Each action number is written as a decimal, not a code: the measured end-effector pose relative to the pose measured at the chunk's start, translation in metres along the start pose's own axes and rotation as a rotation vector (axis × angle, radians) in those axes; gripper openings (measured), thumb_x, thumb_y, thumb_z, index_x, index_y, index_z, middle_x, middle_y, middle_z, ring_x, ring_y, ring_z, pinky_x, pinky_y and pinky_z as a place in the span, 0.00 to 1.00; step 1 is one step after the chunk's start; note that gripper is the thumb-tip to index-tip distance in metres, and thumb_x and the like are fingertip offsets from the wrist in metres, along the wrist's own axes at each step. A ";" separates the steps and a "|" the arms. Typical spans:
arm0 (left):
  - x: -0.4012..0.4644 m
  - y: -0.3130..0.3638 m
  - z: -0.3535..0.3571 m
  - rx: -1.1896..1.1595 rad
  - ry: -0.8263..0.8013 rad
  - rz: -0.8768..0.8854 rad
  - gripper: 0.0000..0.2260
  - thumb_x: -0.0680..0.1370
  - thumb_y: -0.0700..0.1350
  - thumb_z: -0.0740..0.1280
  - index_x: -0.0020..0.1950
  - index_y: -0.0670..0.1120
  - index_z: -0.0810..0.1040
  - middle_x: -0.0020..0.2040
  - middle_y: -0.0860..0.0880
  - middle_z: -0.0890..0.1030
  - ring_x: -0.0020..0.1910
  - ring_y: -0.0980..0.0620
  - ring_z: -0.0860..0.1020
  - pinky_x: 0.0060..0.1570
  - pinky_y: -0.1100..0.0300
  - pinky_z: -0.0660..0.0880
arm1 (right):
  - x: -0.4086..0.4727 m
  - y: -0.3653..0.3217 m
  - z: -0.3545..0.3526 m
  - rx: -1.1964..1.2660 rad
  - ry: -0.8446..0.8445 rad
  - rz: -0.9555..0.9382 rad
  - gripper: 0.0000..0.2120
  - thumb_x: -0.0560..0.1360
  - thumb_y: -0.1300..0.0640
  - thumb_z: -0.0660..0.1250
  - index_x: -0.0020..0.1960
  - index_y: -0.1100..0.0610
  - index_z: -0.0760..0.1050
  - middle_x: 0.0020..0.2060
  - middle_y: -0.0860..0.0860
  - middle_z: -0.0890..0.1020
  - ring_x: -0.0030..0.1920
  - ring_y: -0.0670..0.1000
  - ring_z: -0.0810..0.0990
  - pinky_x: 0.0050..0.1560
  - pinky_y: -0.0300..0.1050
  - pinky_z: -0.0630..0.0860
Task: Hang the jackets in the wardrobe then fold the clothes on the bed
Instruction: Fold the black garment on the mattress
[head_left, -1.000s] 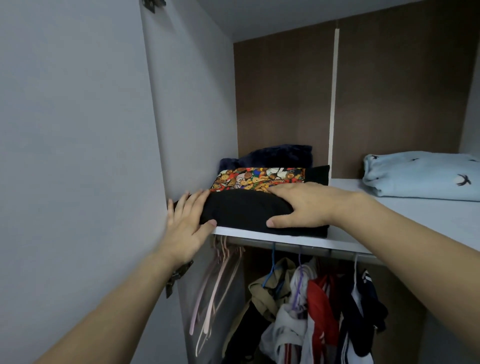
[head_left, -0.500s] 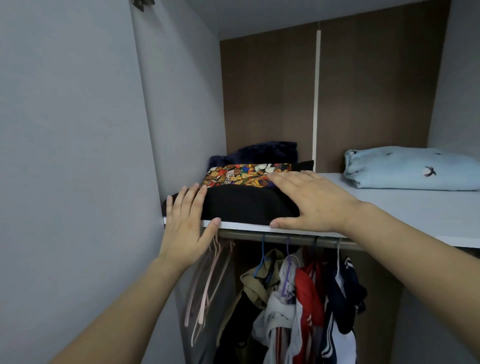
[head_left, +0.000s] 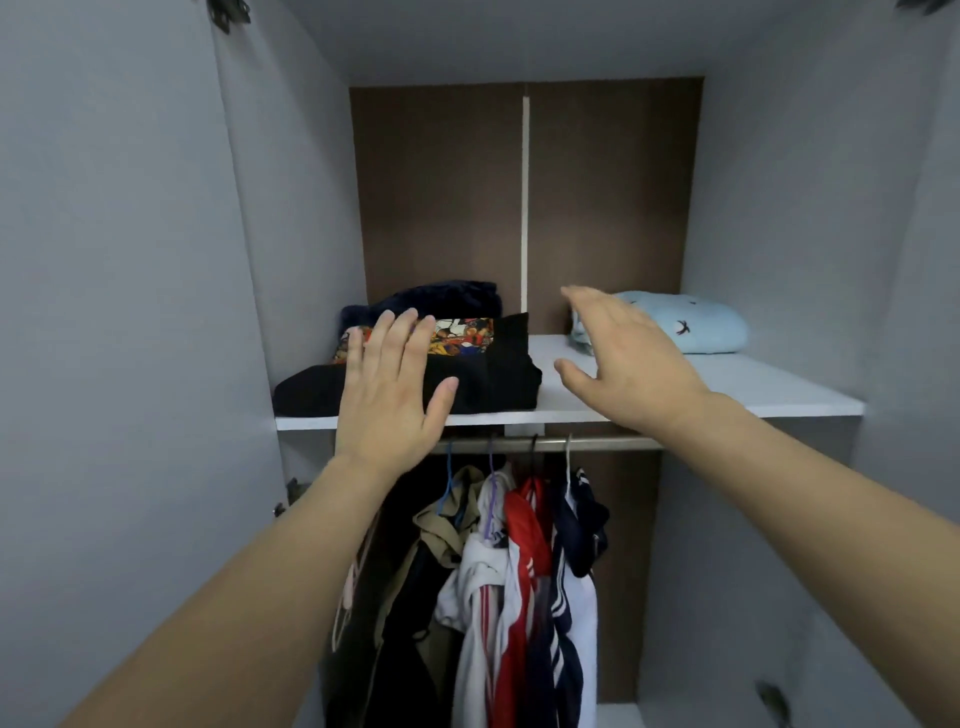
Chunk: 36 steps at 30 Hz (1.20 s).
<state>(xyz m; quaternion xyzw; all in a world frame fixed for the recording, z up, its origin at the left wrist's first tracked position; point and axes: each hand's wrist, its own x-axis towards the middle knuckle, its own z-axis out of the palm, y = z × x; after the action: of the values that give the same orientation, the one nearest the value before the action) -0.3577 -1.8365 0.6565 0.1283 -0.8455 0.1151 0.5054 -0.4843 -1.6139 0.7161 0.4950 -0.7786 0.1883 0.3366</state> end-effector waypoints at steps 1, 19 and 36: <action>0.001 0.010 -0.002 -0.022 0.003 0.026 0.28 0.80 0.56 0.57 0.76 0.43 0.63 0.75 0.43 0.65 0.76 0.43 0.59 0.76 0.42 0.49 | -0.009 -0.003 -0.009 -0.018 0.000 0.019 0.32 0.76 0.50 0.65 0.76 0.56 0.58 0.73 0.54 0.66 0.72 0.55 0.65 0.71 0.47 0.60; 0.012 0.279 -0.103 -0.568 0.263 0.385 0.27 0.79 0.50 0.60 0.75 0.39 0.62 0.74 0.40 0.65 0.76 0.40 0.59 0.75 0.38 0.51 | -0.223 0.013 -0.247 -0.368 0.175 0.302 0.29 0.76 0.57 0.65 0.74 0.63 0.62 0.73 0.58 0.65 0.73 0.58 0.63 0.74 0.50 0.57; -0.055 0.630 -0.260 -0.986 0.245 0.576 0.28 0.79 0.51 0.60 0.76 0.39 0.62 0.75 0.40 0.65 0.76 0.40 0.59 0.76 0.40 0.49 | -0.510 0.046 -0.492 -0.712 0.230 0.593 0.30 0.74 0.59 0.67 0.73 0.65 0.64 0.72 0.60 0.66 0.73 0.58 0.65 0.72 0.58 0.62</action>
<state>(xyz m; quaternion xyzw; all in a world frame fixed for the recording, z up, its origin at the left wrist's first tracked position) -0.3276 -1.1536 0.6870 -0.3716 -0.7352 -0.1452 0.5479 -0.2153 -0.9568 0.7017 0.0813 -0.8600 0.0514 0.5012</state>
